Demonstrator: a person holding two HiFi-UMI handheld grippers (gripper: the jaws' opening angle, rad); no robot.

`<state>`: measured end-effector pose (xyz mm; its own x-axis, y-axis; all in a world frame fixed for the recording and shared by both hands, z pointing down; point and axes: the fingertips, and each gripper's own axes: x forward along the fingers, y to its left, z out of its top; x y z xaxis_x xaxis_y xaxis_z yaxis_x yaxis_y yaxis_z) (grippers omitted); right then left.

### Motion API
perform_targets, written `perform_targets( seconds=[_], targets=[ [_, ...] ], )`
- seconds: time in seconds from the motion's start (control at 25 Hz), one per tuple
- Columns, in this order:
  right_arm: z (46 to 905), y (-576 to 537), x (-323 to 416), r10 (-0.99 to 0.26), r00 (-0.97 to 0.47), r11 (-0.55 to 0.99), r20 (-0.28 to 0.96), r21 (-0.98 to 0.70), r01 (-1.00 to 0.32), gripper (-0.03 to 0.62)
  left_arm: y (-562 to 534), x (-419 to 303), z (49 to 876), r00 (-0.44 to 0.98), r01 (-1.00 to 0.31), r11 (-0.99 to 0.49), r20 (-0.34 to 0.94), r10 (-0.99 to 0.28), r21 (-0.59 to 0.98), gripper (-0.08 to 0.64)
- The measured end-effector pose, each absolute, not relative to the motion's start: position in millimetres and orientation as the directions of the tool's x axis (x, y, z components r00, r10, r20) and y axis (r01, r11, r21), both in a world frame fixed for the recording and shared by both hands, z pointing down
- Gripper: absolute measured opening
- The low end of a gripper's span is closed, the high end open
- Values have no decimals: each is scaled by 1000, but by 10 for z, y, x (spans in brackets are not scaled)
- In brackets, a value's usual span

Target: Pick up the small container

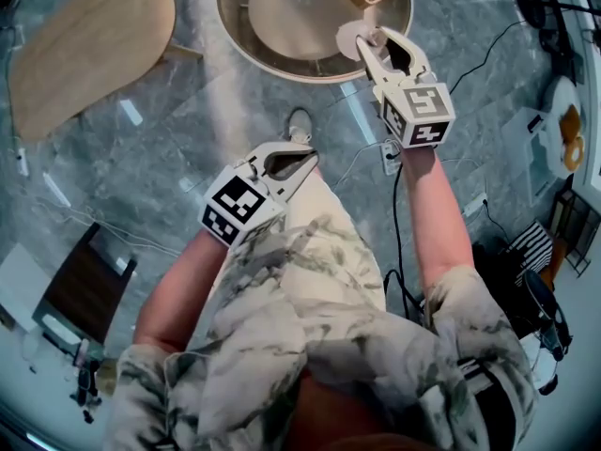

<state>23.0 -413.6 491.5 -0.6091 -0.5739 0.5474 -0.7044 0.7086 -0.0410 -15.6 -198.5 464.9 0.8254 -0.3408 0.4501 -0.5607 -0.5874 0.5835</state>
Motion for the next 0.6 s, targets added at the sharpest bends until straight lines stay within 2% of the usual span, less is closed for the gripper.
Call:
perform_targets(
  seconds=[0.6],
  targets=[
    [4667,-4049,213,-578,-609,712,543,-29,-702,158,-1900,-205,4517,830,-555,-596,439,-345,580,23]
  ],
)
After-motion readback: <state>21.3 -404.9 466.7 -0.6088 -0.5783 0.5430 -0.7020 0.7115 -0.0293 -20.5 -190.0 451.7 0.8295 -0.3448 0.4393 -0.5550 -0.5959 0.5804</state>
